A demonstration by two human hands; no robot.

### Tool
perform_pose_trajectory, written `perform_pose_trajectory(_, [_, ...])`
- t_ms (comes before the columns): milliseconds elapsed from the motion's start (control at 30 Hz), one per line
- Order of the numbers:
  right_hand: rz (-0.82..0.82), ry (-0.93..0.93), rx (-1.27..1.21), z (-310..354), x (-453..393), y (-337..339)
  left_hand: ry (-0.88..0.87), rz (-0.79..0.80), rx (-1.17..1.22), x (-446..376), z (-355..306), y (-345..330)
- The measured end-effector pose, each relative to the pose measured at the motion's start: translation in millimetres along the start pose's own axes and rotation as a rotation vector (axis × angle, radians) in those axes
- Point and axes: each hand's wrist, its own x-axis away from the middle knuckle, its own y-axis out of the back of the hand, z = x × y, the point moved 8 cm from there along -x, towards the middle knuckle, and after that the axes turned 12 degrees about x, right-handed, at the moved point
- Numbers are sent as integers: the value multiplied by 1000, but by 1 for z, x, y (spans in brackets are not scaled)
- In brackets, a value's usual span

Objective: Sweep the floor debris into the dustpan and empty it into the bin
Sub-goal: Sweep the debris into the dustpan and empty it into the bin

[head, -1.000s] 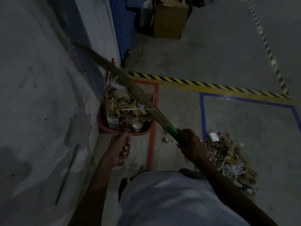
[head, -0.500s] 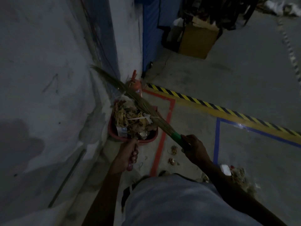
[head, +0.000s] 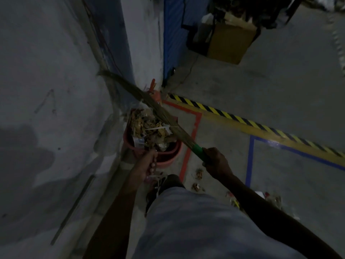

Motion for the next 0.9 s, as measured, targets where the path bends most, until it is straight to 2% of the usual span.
perform_pose_trajectory(333, [52, -151, 39, 15, -45, -33, 229, 103, -90, -129, -10, 17])
perform_pose_trajectory(500, [107, -255, 11, 34, -60, -56, 351, 92, -92, -171, -10, 34])
perform_pose_trajectory(700, [73, -307, 6, 54, -67, -70, 400, 36, -105, -203, -25, 44])
perform_pose_trajectory(900, [6, -362, -28, 53, -51, -68, 437, -20, -224, -226, -26, 57])
